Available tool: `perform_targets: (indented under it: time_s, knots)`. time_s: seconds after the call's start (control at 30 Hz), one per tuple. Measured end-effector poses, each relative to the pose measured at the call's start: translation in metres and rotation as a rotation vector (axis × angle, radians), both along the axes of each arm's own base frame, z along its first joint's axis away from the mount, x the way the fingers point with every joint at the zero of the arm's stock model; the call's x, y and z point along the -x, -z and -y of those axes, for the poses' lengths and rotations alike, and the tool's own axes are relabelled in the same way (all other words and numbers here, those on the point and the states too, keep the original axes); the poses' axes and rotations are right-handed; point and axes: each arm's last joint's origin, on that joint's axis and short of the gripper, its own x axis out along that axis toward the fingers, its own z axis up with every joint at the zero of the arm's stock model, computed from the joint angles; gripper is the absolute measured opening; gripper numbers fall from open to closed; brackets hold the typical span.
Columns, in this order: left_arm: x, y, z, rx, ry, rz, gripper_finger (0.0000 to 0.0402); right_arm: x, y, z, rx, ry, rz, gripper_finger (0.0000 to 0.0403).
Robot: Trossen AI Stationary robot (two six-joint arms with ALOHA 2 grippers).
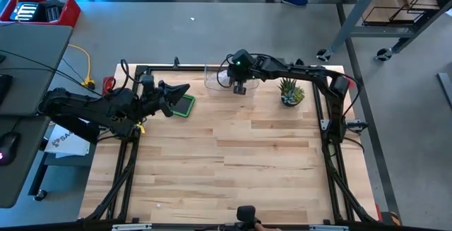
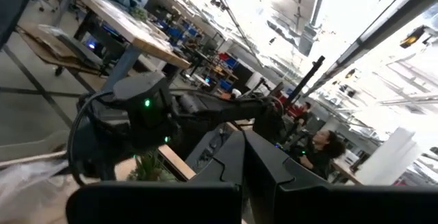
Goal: Roll bandage
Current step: Put the bagged bandage into the transparent bin
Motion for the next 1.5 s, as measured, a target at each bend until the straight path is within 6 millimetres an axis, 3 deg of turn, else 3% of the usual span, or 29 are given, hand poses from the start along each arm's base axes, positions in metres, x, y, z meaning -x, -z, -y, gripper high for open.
perform_targets:
  time_s: [0.23,0.33,0.63,0.9,1.07,1.2,1.3,1.5]
  knots:
    - [0.0,0.001,0.0,0.009,0.004,-0.002,0.0,-0.009,-0.045,0.005,0.19,0.02,0.047,0.0001]
    - [0.0,0.001,0.0,0.009,0.005,-0.002,0.0,-0.011,-0.054,0.005,0.206,0.005,0.06,0.0]
    - [-0.001,0.004,0.001,-0.006,0.022,-0.044,0.0,0.002,-0.017,-0.001,0.243,0.098,-0.161,0.0]
    - [-0.001,0.005,0.001,-0.011,0.034,-0.056,0.0,0.005,-0.038,0.005,0.292,0.214,-0.184,0.0]
    - [-0.002,0.006,0.001,-0.032,0.047,-0.076,0.0,0.007,-0.025,-0.001,0.235,0.176,-0.274,0.0]
    - [-0.002,0.007,0.001,-0.034,0.046,-0.086,0.0,-0.003,-0.005,-0.007,0.234,0.19,-0.316,0.0]
    - [-0.002,0.007,0.002,-0.039,0.078,-0.083,0.0,-0.011,0.004,-0.016,0.18,0.182,-0.291,0.0004]
    - [-0.003,0.008,0.005,-0.021,0.188,-0.074,0.0,-0.022,-0.014,-0.029,-0.124,0.226,-0.089,0.0057]
